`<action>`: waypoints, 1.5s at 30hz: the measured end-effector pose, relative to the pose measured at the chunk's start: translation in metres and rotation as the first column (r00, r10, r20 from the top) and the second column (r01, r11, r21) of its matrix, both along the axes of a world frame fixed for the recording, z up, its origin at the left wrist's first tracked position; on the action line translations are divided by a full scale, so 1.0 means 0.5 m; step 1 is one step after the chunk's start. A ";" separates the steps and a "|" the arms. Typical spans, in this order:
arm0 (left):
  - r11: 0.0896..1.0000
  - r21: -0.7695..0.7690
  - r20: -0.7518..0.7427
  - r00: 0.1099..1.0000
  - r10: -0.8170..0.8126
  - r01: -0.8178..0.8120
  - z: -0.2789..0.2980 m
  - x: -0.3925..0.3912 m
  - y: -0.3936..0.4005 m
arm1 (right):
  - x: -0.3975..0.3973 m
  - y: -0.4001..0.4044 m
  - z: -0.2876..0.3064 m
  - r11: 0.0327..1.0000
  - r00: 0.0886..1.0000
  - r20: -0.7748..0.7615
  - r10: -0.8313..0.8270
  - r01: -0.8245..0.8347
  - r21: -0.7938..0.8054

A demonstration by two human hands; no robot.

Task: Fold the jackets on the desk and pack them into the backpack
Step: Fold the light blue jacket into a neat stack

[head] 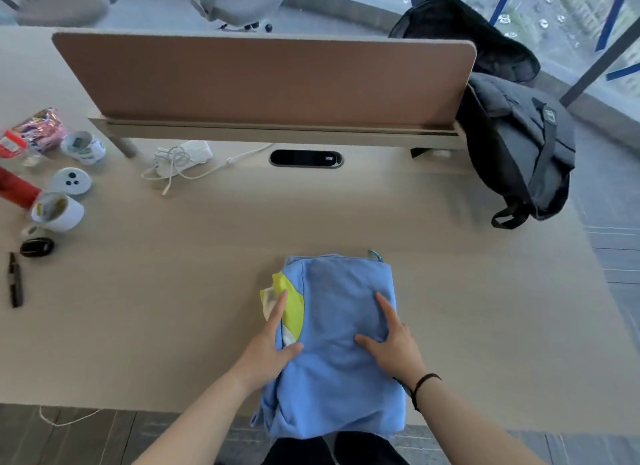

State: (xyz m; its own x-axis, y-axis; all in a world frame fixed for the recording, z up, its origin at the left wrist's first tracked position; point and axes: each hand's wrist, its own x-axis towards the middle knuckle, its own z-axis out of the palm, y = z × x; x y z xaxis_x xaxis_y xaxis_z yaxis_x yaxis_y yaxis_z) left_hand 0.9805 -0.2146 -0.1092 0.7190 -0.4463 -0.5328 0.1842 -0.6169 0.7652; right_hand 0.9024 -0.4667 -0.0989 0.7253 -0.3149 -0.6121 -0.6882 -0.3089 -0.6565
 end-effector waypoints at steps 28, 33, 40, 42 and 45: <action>0.747 -0.055 0.200 0.741 -0.642 0.662 0.210 -0.227 -0.467 | -0.536 -0.156 0.228 0.645 0.598 0.373 -0.710 0.764 0.004; 0.716 -0.110 0.197 0.721 -0.664 0.689 0.256 -0.434 -0.626 | -0.750 -0.258 0.259 0.557 0.469 0.444 -0.763 0.826 0.086; 0.580 -0.196 0.271 0.612 -0.743 0.791 0.300 -0.783 -0.862 | -1.084 -0.446 0.310 0.456 0.393 0.503 -0.770 0.890 0.002; 0.570 -0.209 0.270 0.607 -0.747 0.794 0.315 -0.847 -0.915 | -1.153 -0.491 0.333 0.431 0.370 0.514 -0.774 0.902 -0.002; 0.571 -0.217 0.269 0.610 -0.745 0.792 0.342 -0.911 -0.989 | -1.228 -0.560 0.361 0.404 0.335 0.528 -0.780 0.914 0.017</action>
